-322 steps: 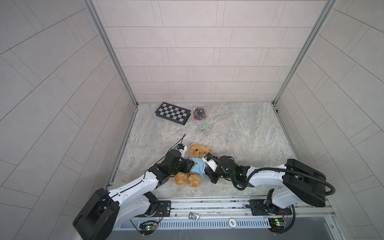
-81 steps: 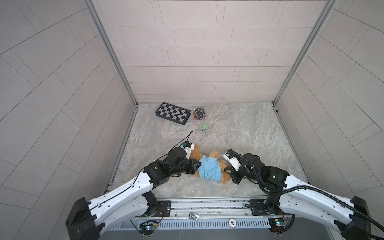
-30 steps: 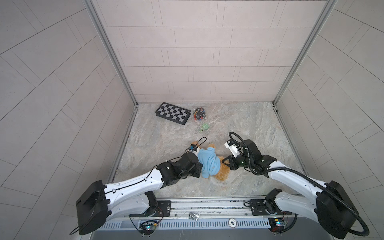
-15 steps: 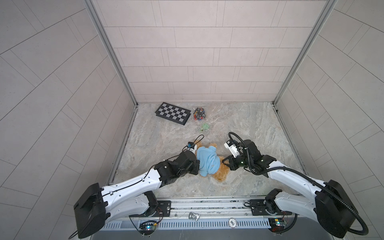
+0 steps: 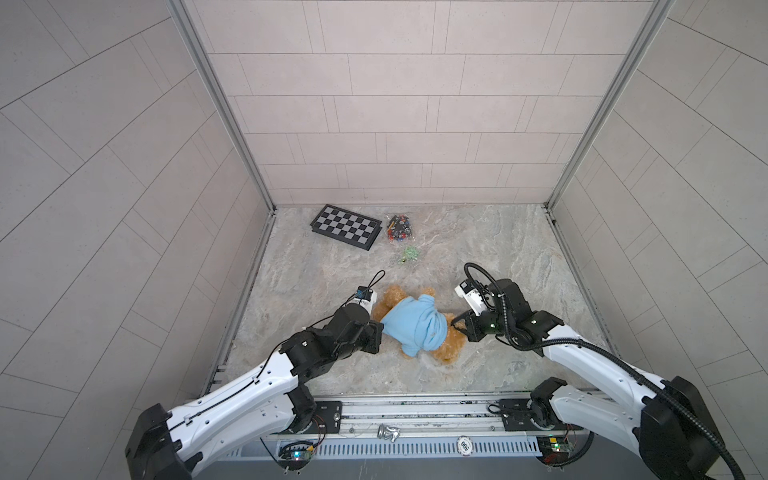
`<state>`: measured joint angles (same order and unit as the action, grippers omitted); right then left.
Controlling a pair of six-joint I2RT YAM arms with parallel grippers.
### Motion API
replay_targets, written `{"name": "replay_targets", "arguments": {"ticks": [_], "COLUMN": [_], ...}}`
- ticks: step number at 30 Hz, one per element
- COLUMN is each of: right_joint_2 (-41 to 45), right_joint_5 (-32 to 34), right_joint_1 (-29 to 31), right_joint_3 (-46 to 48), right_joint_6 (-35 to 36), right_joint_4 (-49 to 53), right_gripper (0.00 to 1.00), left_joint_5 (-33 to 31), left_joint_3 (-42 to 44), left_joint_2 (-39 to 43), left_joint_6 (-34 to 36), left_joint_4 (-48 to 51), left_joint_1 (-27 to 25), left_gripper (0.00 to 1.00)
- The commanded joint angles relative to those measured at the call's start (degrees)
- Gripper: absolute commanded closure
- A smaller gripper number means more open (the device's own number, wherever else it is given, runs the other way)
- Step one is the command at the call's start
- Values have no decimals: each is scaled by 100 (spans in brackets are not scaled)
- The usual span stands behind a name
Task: Dress the teddy bear
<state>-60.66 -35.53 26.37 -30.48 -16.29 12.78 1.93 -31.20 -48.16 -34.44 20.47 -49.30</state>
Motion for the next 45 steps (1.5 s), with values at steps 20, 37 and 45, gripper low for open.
{"name": "replay_targets", "arguments": {"ticks": [20, 37, 45], "right_joint_2": [1340, -684, -713], "right_joint_5": [2175, 3272, 3129], "right_joint_1": [1707, 1947, 1491], "right_joint_3": [-228, -243, -127], "right_joint_6": [223, 367, 220], "right_joint_4": [1044, 44, 55], "right_gripper": [25, 89, 100], "left_joint_5": [1521, 1634, 1884], "left_joint_3": [-677, -424, 137], "left_joint_2": [-958, -856, -228], "left_joint_6": [-343, -406, -90], "left_joint_4": [-1108, -1064, -626], "left_joint_1": [250, 487, 1491], "left_gripper": [100, 100, 100]}}
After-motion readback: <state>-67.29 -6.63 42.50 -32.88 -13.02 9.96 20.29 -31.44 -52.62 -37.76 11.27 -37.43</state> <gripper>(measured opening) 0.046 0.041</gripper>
